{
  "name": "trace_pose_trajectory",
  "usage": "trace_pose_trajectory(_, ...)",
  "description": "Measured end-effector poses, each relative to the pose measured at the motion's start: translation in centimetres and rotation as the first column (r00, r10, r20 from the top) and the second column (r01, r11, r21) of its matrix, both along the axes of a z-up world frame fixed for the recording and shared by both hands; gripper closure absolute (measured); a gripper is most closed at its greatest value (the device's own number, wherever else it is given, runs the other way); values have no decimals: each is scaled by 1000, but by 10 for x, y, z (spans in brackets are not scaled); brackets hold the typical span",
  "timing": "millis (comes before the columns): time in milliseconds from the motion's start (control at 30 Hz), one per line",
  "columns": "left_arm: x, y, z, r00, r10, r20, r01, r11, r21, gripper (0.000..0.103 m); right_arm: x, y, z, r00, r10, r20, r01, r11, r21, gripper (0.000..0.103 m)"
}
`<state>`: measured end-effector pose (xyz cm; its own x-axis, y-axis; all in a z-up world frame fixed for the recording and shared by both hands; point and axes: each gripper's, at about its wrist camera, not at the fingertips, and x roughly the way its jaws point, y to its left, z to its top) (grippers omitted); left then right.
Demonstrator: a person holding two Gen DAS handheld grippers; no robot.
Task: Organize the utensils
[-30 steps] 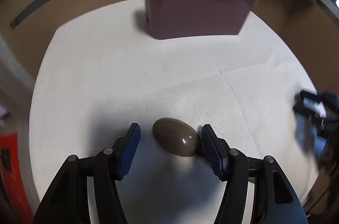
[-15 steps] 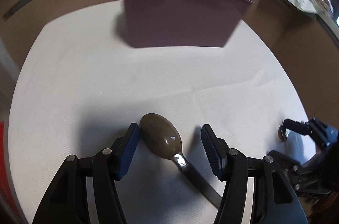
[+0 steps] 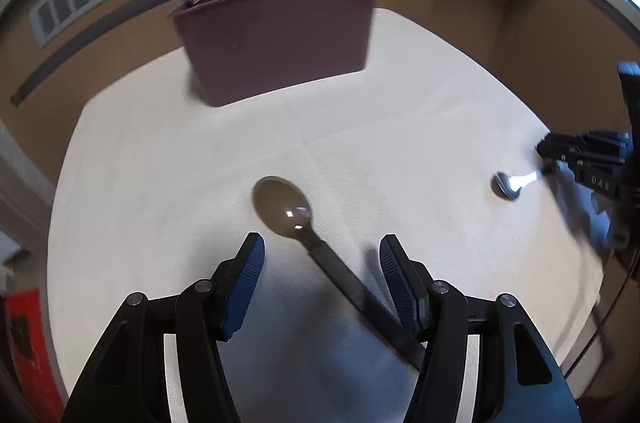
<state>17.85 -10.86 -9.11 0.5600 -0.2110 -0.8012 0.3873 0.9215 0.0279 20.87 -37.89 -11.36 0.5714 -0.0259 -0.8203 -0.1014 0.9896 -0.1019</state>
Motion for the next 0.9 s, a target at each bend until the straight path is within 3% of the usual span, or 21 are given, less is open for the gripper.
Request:
trace_pose_trajectory(100,-12,-15,-9,999,-47,27,45,996,75,43,-14,4,0,1000,21,-8,-21,1000,12,82)
trace_pose_trajectory(167,-16,-15,-14,997,-69,24,66,992,106,43,-23,11,1,998,54,-44,-51,996,67,80)
trace_pose_trajectory(233,-19,-11,-13,997,-74,36,69,991,118,43,-34,22,2,990,121,-73,-109,982,153,71)
trace_pose_trajectory(300,-19,-1,-11,998,-55,36,50,990,131,43,-47,41,6,978,196,-65,-178,961,210,70)
trace_pose_trajectory(433,-17,36,-8,1000,19,18,-21,992,128,42,-51,67,5,965,262,-33,-253,953,165,69)
trace_pose_trajectory(533,-8,57,-4,996,87,-8,-86,992,88,42,-36,79,3,977,213,-13,-211,973,89,69)
trace_pose_trajectory(600,-4,72,0,992,118,-50,-118,993,8,42,-22,81,1,985,171,0,-171,984,55,68)
trace_pose_trajectory(767,17,78,7,981,163,-109,-175,979,-105,42,-9,78,1,991,135,16,-136,989,63,65)
trace_pose_trajectory(833,26,70,6,980,170,-103,-181,978,-107,43,-8,79,1,990,136,22,-137,989,58,78)
trace_pose_trajectory(900,37,64,5,979,173,-109,-184,977,-106,44,-10,80,3,990,137,38,-138,990,34,78)
